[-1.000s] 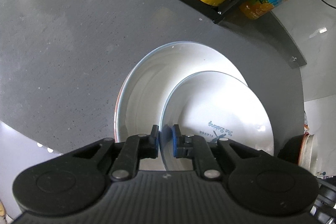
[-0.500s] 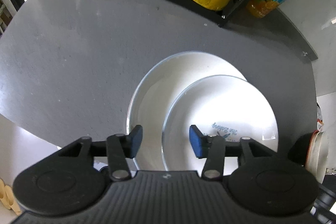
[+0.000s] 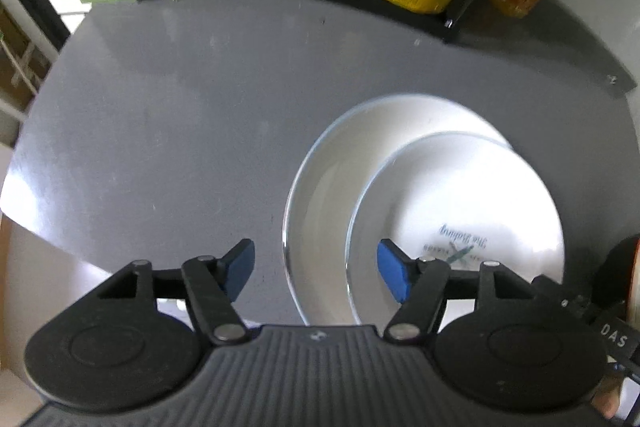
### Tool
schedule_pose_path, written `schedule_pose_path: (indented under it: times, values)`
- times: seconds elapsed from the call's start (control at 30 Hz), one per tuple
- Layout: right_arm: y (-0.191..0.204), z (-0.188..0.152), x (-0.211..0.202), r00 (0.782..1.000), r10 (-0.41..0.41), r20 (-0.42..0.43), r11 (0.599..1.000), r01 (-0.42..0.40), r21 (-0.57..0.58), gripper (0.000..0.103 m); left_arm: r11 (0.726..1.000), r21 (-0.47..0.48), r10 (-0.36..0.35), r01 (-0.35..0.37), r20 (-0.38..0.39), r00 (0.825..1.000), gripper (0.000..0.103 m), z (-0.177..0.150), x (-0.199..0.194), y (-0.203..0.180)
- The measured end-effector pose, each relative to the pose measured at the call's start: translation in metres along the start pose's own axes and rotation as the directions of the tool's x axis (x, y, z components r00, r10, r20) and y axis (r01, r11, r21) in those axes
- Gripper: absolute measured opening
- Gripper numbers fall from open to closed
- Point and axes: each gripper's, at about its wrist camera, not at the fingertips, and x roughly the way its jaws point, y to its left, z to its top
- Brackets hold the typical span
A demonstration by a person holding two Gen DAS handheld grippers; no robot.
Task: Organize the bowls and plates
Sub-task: 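Lower the 'BAKERY' plate onto the plate stack and open both grippers, then move both grippers to the rim of the red-and-black bowl holding white bowls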
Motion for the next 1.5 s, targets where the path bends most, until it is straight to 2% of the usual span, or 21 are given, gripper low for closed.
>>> schedule_pose_path:
  times: [0.07, 0.17, 0.27, 0.47, 0.53, 0.6, 0.87, 1.1, 1.17, 1.23, 1.3, 1.4, 1.5]
  values:
    - [0.000, 0.001, 0.001, 1.000, -0.003, -0.001, 1.000, 0.003, -0.001, 0.017, 1.000, -0.024, -0.009, 0.009, -0.015, 1.000, 0.066, -0.001, 0.006, 0.003]
    - [-0.001, 0.000, 0.002, 1.000, -0.011, 0.000, 1.000, 0.011, -0.004, 0.022, 1.000, -0.021, 0.017, -0.017, -0.013, 1.000, 0.066, -0.003, 0.012, 0.005]
    - [-0.001, 0.000, 0.004, 1.000, -0.011, -0.004, 1.000, 0.011, -0.002, 0.024, 0.999, -0.035, -0.003, 0.003, -0.002, 1.000, 0.066, -0.004, 0.013, 0.008]
    - [0.004, 0.000, 0.011, 0.999, -0.022, -0.025, 1.000, 0.021, -0.015, 0.024, 0.998, -0.053, -0.023, 0.025, 0.042, 0.999, 0.057, -0.003, 0.011, 0.015]
    - [0.007, 0.000, 0.013, 0.999, -0.021, -0.030, 1.000, 0.020, -0.022, 0.024, 0.998, -0.062, -0.026, 0.029, 0.059, 0.998, 0.050, -0.002, 0.008, 0.019]
    - [0.010, 0.000, 0.015, 0.999, -0.018, -0.034, 0.999, 0.017, -0.029, 0.024, 0.997, -0.071, -0.036, 0.040, 0.060, 0.998, 0.046, 0.000, 0.007, 0.022]
    - [0.017, 0.002, 0.017, 0.999, -0.032, -0.028, 0.998, 0.030, -0.048, 0.024, 0.994, -0.096, -0.053, 0.058, 0.046, 0.998, 0.046, 0.006, 0.008, 0.029]
    - [0.020, 0.000, 0.006, 0.998, -0.058, 0.010, 0.998, 0.058, -0.040, 0.028, 0.996, -0.046, -0.079, 0.080, 0.037, 0.996, 0.052, 0.005, 0.004, 0.026]
    - [0.020, 0.000, -0.001, 0.999, -0.042, 0.022, 0.999, 0.042, -0.026, 0.033, 0.997, -0.030, -0.075, 0.077, 0.049, 0.996, 0.057, 0.004, -0.003, 0.023]
    - [0.022, 0.000, -0.009, 0.997, -0.061, 0.041, 0.998, 0.062, -0.020, 0.048, 0.997, -0.017, -0.077, 0.078, 0.058, 0.995, 0.067, 0.004, -0.009, 0.021]
    - [0.025, -0.001, -0.017, 0.995, -0.076, 0.072, 0.996, 0.079, -0.033, 0.053, 0.996, 0.011, -0.087, 0.086, 0.068, 0.994, 0.073, 0.003, -0.016, 0.017]
    - [0.025, -0.004, -0.031, 0.992, -0.070, 0.109, 0.997, 0.073, -0.026, 0.067, 0.995, 0.051, -0.087, 0.083, 0.077, 0.993, 0.086, 0.000, -0.025, 0.009]
    - [0.022, -0.011, -0.043, 0.989, -0.069, 0.132, 0.997, 0.072, -0.015, 0.079, 0.993, 0.082, -0.093, 0.086, 0.089, 0.992, 0.089, -0.001, -0.034, 0.001]
